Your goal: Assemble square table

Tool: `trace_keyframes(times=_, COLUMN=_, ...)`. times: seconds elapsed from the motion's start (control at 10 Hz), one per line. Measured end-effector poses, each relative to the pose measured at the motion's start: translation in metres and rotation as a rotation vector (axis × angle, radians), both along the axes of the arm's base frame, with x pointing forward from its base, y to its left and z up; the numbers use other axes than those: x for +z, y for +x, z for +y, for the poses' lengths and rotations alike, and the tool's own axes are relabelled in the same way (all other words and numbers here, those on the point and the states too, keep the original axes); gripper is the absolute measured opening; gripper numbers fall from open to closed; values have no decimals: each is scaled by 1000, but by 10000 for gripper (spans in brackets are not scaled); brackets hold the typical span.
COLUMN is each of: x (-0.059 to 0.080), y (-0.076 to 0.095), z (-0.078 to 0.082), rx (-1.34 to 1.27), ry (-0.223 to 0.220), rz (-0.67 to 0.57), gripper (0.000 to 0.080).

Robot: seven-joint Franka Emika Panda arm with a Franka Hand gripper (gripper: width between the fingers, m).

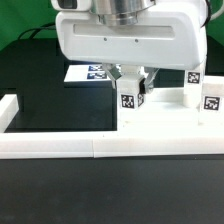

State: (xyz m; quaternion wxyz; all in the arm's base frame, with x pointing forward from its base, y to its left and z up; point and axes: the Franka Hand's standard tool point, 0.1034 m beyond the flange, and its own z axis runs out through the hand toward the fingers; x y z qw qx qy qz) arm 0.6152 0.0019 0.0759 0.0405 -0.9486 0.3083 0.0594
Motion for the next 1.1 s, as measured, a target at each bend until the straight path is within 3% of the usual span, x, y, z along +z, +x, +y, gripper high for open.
trace_keyframes(times=0.3, x=-2, y=7, z=4, rx=-367, ry=-27, rz=-7, gripper=290)
trace_keyframes(times=0.8, x=-3, y=4, z=6, rx=-1061, ry=51, rz=-90, gripper=292)
trace_keyframes(times=0.9, x=-3, y=4, z=7, rx=-1073, ry=51, rz=-87, gripper=388)
trace_keyframes(times=1.0, x=-3, y=4, z=7, rx=-1056, ry=50, rz=-90, gripper=388)
trace_keyframes(times=1.1, x=-3, y=4, z=6, rx=-1005, ry=48, rz=-98, gripper=565)
